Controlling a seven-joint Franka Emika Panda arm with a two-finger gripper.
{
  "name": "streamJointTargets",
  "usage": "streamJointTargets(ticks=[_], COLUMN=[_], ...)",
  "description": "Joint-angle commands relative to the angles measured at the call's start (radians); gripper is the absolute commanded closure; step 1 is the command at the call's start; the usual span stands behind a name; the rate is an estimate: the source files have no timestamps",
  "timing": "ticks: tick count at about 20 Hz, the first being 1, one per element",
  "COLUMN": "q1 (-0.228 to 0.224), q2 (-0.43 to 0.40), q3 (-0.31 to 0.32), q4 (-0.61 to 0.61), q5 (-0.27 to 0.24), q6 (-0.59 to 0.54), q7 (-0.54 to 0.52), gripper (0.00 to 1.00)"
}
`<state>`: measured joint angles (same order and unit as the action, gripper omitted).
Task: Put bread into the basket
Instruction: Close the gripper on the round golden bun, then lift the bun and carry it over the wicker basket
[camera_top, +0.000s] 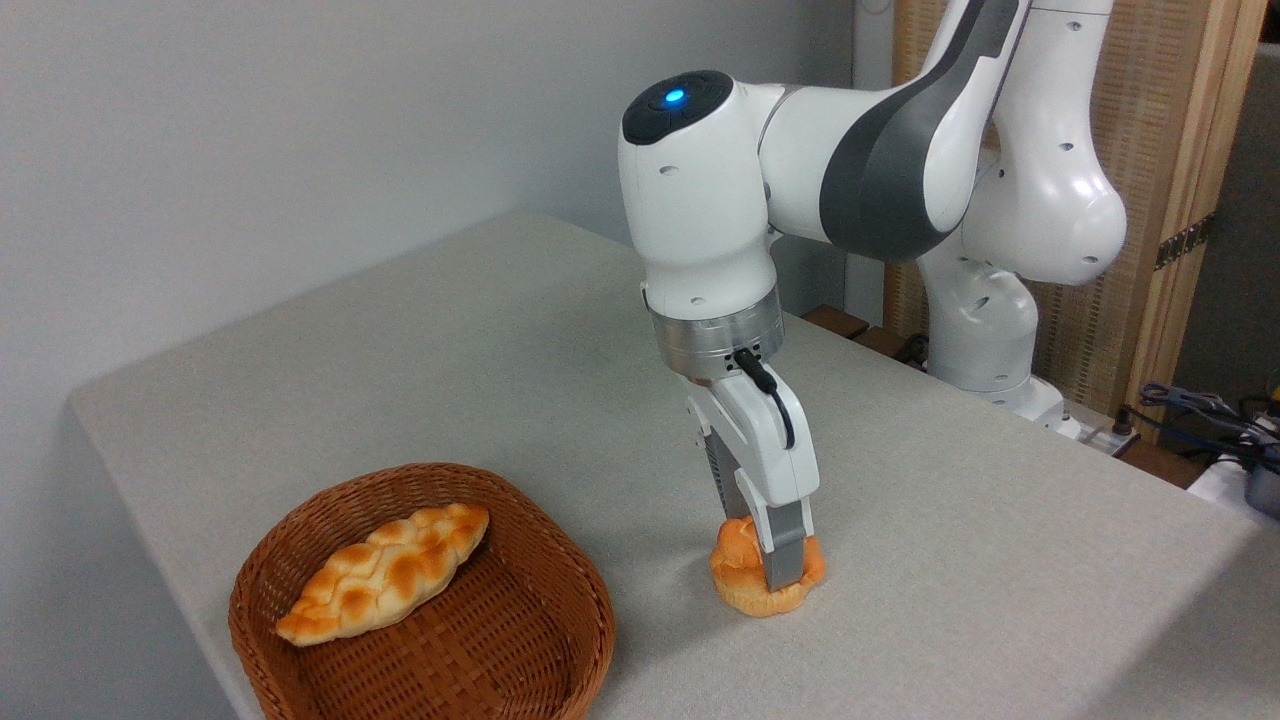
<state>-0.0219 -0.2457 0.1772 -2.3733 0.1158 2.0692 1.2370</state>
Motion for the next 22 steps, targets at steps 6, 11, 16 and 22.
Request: streamJointTargets(ticks=[6, 11, 16, 22], q1=[-0.015, -0.018, -0.016, -0.013], q2=[0.052, 0.181, 0.362, 0.514], q3=[-0.005, -0.011, -0.087, -0.136], q4=[0.193, 0.481, 0.71, 0.813], q5=[-0.013, -0.137, -0.166, -0.16], q6=[-0.196, -0.356, -0.347, -0.244], q7=[0.002, -0.039, -0.25, -0.37], gripper=[0.64, 0.64, 0.63, 0.37])
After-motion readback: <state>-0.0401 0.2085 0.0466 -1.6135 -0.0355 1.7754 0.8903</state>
